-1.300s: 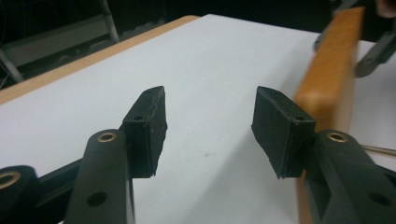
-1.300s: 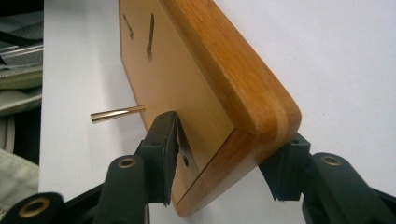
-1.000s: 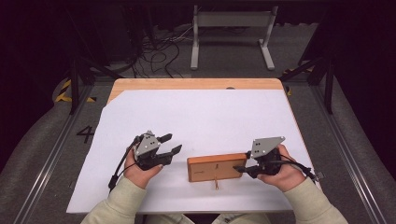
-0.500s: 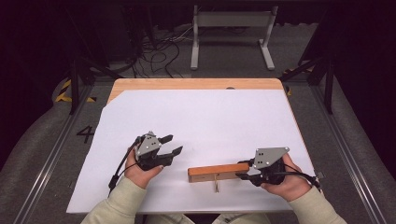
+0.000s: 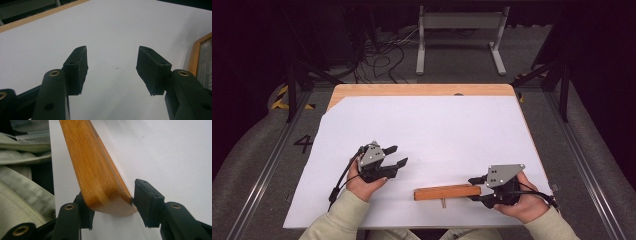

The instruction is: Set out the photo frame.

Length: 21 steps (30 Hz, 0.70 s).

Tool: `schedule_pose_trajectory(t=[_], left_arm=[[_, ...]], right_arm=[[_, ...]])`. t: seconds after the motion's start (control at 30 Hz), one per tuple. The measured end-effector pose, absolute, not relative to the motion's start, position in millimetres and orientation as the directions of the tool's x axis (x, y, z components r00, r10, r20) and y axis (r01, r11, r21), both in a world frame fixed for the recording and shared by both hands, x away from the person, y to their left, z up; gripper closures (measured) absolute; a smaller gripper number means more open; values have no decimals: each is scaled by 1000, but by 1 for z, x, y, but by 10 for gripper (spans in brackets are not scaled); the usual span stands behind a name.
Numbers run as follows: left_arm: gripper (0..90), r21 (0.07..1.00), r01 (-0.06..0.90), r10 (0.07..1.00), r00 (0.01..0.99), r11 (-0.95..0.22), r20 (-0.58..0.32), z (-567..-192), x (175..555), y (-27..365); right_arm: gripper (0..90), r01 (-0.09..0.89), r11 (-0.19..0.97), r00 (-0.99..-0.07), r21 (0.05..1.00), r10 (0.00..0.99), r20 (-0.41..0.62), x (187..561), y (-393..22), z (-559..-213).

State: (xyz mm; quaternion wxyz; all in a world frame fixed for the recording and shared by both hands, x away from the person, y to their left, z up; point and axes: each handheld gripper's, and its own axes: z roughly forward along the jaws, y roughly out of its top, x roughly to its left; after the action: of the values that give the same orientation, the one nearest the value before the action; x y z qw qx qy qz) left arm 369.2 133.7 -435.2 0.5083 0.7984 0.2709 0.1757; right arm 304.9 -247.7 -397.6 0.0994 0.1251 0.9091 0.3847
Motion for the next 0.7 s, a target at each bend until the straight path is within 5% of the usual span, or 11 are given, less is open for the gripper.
schedule_pose_trajectory(t=[0.3, 0.5, 0.7], left_arm=[[430, 901, 265, 612, 791, -343, 1, -437, 371, 134], [434, 900, 265, 613, 790, -345, 2, -438, 371, 134], [435, 899, 268, 613, 790, -348, 2, -439, 372, 133]], right_arm=[[540, 244, 678, -923, 693, 382, -49, 303, -269, -410], [787, 261, 731, -935, 631, 353, -23, 300, -272, -419], [894, 258, 726, -941, 637, 340, -6, 304, -263, -429]])
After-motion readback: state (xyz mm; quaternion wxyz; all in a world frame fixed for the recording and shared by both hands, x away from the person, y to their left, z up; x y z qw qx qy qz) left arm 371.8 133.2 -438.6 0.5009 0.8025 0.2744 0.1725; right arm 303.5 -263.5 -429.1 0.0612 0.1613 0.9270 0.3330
